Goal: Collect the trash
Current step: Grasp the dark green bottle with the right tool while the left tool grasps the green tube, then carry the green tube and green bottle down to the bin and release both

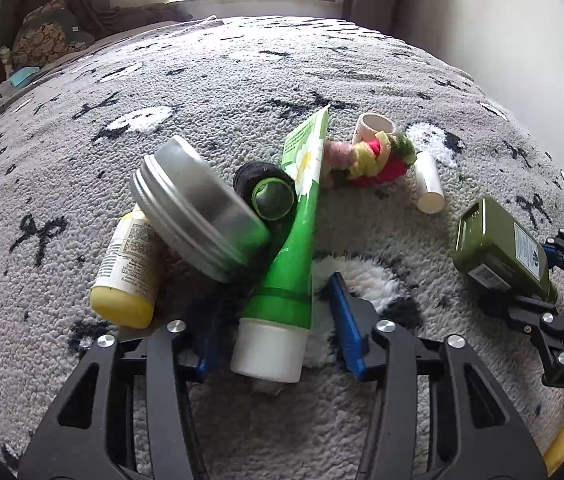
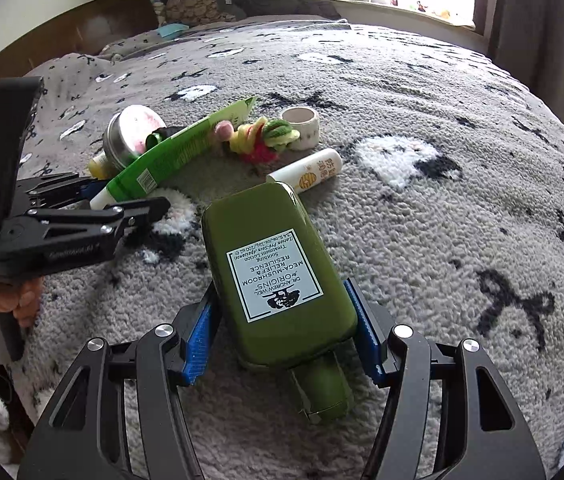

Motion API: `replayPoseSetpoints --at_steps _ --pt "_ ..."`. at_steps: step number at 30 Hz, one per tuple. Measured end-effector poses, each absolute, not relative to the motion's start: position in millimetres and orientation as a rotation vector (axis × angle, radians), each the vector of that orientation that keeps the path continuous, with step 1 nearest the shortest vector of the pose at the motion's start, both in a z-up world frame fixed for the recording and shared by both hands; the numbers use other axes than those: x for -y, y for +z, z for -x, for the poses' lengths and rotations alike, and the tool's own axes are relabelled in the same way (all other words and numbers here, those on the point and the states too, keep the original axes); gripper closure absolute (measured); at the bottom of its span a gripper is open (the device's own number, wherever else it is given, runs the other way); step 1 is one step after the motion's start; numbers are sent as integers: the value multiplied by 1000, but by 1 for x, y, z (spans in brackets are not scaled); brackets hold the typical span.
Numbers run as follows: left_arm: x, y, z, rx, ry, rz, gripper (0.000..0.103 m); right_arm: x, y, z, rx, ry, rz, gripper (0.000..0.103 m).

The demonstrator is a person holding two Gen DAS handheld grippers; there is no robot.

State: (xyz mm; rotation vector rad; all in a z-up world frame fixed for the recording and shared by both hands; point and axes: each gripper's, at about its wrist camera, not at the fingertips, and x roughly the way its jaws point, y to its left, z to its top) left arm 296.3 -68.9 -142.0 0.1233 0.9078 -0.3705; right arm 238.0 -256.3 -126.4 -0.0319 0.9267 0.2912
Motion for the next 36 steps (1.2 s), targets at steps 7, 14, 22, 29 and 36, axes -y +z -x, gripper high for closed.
replayPoseSetpoints --at_steps 7,14,22,29,36 --pt "65 -137 -275 -906 -363 -129 76 260 -125 -216 -918 263 22 43" --pt "56 -131 -222 -898 -381 -138 77 254 -122 -182 -915 261 13 43" --pt "38 -128 -151 -875 -374 -108 77 246 -115 -128 -892 261 -7 43" --pt "27 -127 -88 -850 -382 -87 77 235 -114 -79 -876 280 -27 43" --pt "19 -119 -28 -811 -383 -92 77 222 -110 -30 -855 300 -4 43"
